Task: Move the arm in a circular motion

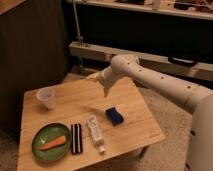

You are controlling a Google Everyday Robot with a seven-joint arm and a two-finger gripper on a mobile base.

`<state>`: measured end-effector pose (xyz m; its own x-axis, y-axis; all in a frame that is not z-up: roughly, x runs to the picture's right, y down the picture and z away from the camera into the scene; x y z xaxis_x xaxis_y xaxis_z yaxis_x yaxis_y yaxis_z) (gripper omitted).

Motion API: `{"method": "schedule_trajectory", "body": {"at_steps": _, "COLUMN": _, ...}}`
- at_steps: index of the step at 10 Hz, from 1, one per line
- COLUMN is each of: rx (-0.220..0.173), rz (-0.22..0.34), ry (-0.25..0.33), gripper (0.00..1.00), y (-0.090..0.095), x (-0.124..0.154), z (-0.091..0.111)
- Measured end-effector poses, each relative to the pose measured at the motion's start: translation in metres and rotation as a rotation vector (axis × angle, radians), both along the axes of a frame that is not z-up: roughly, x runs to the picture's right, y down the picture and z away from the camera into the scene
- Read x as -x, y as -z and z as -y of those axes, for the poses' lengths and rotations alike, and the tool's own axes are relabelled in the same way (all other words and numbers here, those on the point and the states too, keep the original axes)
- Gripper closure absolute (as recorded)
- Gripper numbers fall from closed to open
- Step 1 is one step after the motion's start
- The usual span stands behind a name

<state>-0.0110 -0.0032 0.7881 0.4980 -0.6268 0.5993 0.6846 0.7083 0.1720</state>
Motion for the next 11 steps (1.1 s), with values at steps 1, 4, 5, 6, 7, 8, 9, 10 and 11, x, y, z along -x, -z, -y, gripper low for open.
{"method": "schedule_trajectory", "body": {"at_steps": 1, "rx": 0.001, "rz": -0.011, "ry": -0.035, "gripper": 0.20, "y": 0.006, "x": -0.021, "z": -0.010}}
{"method": "schedule_trajectory", "body": {"at_steps": 4, "rx": -0.031, "rz": 0.000, "ry": -0.127, "gripper": 0.20, "y": 0.042, "x": -0.077, "z": -0.054}}
{"method": "schedule_trajectory", "body": {"at_steps": 5, "rx": -0.039, "rz": 0.010, "ry": -0.135, "gripper": 0.20, "y": 0.060, "x": -0.081, "z": -0.071}}
{"method": "schedule_trajectory", "body": {"at_steps": 6, "rx": -0.048, "rz": 0.026, "ry": -0.131, "gripper": 0.20, "y": 0.087, "x": -0.076, "z": -0.091}}
{"method": "schedule_trajectory", "body": {"at_steps": 7, "rx": -0.050, "rz": 0.036, "ry": -0.118, "gripper": 0.20, "y": 0.101, "x": -0.070, "z": -0.101}}
{"method": "schedule_trajectory", "body": {"at_steps": 8, "rx": -0.045, "rz": 0.050, "ry": -0.101, "gripper": 0.20, "y": 0.114, "x": -0.060, "z": -0.109}}
{"method": "schedule_trajectory", "body": {"at_steps": 9, "rx": -0.036, "rz": 0.067, "ry": -0.077, "gripper": 0.20, "y": 0.126, "x": -0.046, "z": -0.114}}
{"method": "schedule_trajectory", "body": {"at_steps": 10, "rx": -0.017, "rz": 0.089, "ry": -0.051, "gripper": 0.20, "y": 0.136, "x": -0.019, "z": -0.119}}
{"method": "schedule_trajectory", "body": {"at_steps": 11, "rx": -0.010, "rz": 0.101, "ry": -0.037, "gripper": 0.20, "y": 0.137, "x": -0.004, "z": -0.119}}
